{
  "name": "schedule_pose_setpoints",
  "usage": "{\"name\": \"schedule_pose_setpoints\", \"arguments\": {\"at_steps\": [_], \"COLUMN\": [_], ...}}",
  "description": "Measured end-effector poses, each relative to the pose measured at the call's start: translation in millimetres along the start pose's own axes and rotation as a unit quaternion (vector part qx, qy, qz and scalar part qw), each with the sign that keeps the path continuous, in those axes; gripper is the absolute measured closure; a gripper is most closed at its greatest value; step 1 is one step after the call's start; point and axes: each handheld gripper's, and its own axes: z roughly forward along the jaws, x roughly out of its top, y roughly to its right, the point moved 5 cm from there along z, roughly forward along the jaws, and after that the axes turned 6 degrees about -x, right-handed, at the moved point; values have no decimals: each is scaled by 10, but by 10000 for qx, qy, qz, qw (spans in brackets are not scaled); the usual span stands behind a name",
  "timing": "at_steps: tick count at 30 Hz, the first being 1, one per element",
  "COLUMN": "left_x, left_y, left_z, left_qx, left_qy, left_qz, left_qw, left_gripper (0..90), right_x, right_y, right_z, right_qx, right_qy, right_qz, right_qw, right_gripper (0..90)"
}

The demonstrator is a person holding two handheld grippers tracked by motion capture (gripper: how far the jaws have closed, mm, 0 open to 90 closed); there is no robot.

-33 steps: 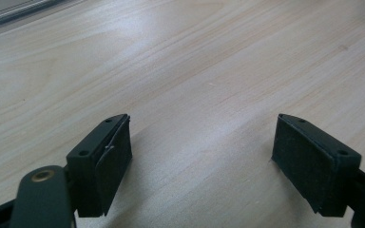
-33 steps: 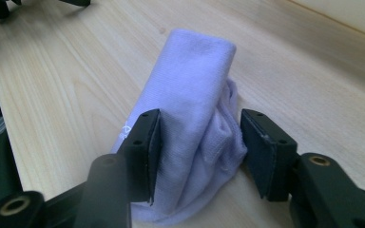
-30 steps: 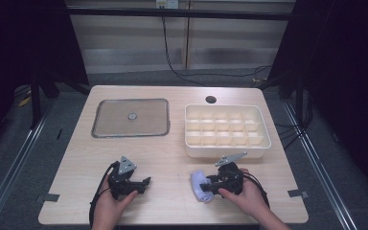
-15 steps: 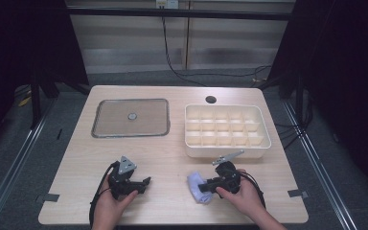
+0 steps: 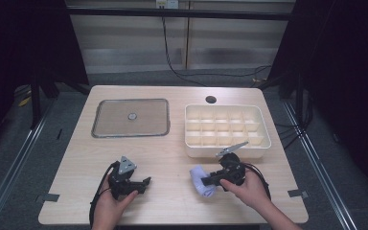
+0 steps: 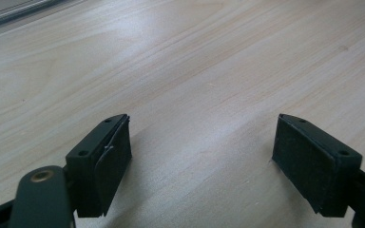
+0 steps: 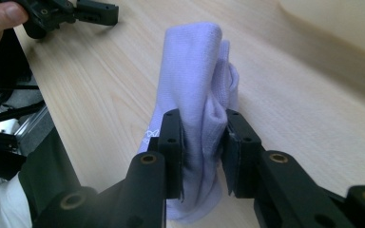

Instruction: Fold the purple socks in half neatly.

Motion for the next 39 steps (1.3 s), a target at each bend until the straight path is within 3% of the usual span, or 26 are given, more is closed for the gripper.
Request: {"name": "schedule_pose_setpoints", "arguments": {"at_steps": [18,31,39], "left_x": [0,0,2], "left_y": [2,2,1], "left_z": [1,1,3], "left_qx": [-1,-1,7], "left_qy": [6,5,16], "left_qz": [-12,-12,-16], "left_qw": [10000,10000,10000], "left_gripper": [200,200,200], "right_x": [112,226,316], "right_y": [207,265,295], "right_z": [-428,-698,-860], "right_qx": [-274,-490,-576], "right_qy": [-72,-238,-206], "right_qz": [-25,-116,-152], "right_qw": [9996,9984,9980], "right_gripper": [720,720,719]}}
